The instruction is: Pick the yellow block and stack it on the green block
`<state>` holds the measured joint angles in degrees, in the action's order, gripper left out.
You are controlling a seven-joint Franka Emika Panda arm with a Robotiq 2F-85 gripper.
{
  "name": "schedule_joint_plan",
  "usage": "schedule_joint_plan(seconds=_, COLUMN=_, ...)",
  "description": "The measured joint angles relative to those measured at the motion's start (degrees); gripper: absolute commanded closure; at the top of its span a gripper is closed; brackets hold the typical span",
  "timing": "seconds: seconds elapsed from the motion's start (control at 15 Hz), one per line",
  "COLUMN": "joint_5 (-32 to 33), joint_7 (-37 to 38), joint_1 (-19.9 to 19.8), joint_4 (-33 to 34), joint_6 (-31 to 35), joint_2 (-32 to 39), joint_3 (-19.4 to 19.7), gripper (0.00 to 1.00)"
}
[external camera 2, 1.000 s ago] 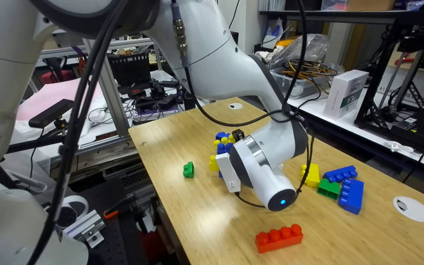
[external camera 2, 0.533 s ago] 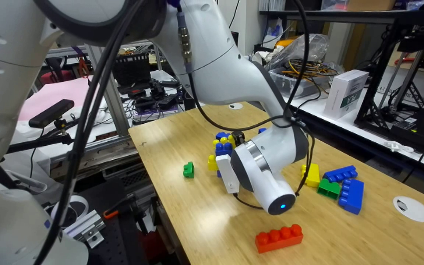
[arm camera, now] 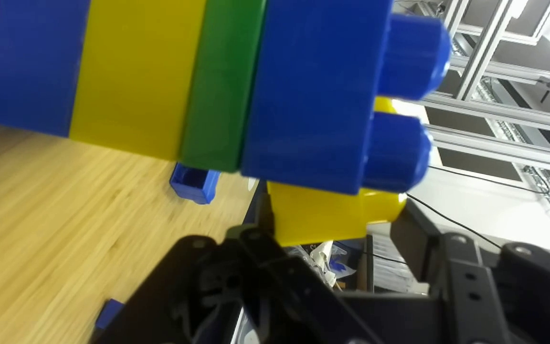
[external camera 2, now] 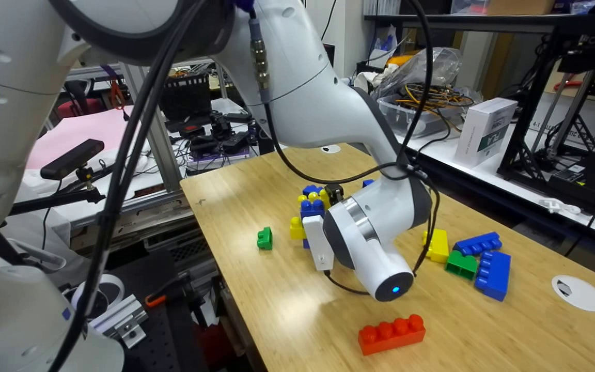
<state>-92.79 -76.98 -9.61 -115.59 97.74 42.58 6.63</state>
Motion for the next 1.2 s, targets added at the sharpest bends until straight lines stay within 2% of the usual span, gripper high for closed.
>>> schedule_joint_plan(seconds=0.4, joint_5=-0.2, joint_7=1.8, joint_1=0.2, joint_4=-0.2, joint_6=0.3, joint_2=0.0, joint_3=0.0, gripper=0.62)
schedule_joint_plan(seconds=1.2, joint_5=-1.2, joint_7=10.1, joint_1=0.2, joint_4=-0.6, joint_6=1.0, joint_2=1.1, joint_3=0.4, gripper=0.62)
